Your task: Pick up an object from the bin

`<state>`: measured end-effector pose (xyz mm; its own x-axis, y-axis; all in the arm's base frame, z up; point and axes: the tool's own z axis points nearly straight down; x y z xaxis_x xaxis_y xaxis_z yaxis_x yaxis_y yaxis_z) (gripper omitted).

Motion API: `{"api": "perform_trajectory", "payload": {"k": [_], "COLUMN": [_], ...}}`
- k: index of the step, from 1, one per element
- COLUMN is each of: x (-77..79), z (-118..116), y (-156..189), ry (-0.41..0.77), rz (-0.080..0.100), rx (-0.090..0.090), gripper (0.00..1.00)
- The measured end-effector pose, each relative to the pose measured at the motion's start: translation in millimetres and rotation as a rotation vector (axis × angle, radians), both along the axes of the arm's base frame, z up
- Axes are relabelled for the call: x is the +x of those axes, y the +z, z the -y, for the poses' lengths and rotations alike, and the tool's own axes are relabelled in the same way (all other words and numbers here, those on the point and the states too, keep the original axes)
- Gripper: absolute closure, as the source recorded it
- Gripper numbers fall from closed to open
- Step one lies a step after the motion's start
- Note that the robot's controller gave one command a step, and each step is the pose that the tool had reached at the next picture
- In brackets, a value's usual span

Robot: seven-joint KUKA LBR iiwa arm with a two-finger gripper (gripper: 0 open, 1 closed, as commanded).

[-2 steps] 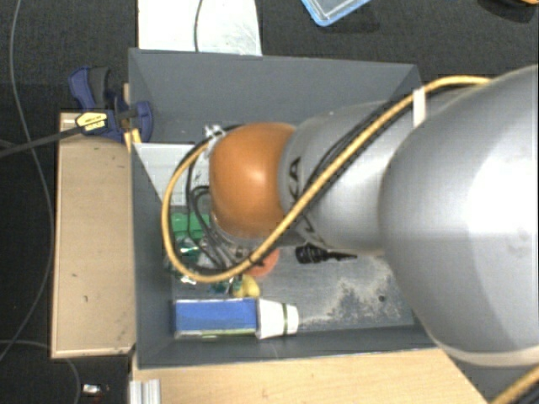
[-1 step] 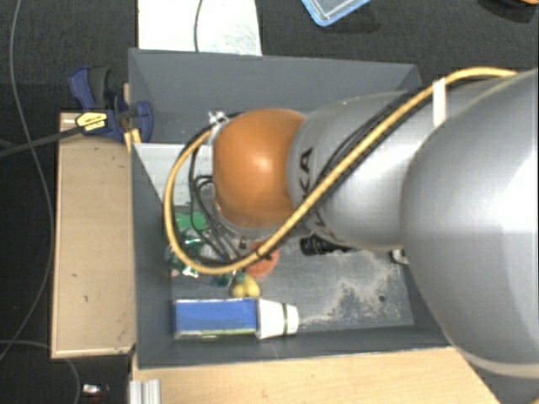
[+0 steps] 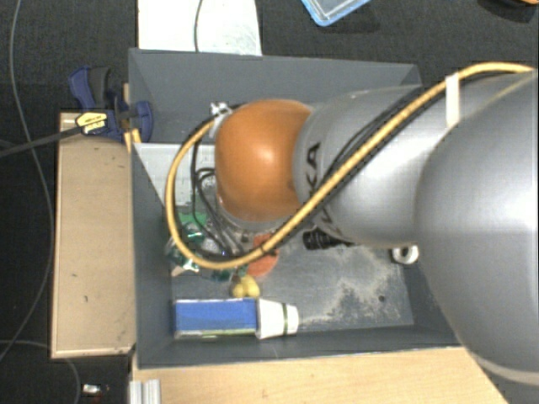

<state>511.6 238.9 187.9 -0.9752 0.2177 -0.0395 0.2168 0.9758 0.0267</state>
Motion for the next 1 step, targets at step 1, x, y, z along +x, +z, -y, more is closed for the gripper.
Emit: {"api": "perform_trajectory", "payload": {"k": [1], "x": [-0.1], "z": [0.3], "y": [6.8], "ry": [-0.001], "rz": [0.0], "rx": [0.0], "gripper": [1.0]}}
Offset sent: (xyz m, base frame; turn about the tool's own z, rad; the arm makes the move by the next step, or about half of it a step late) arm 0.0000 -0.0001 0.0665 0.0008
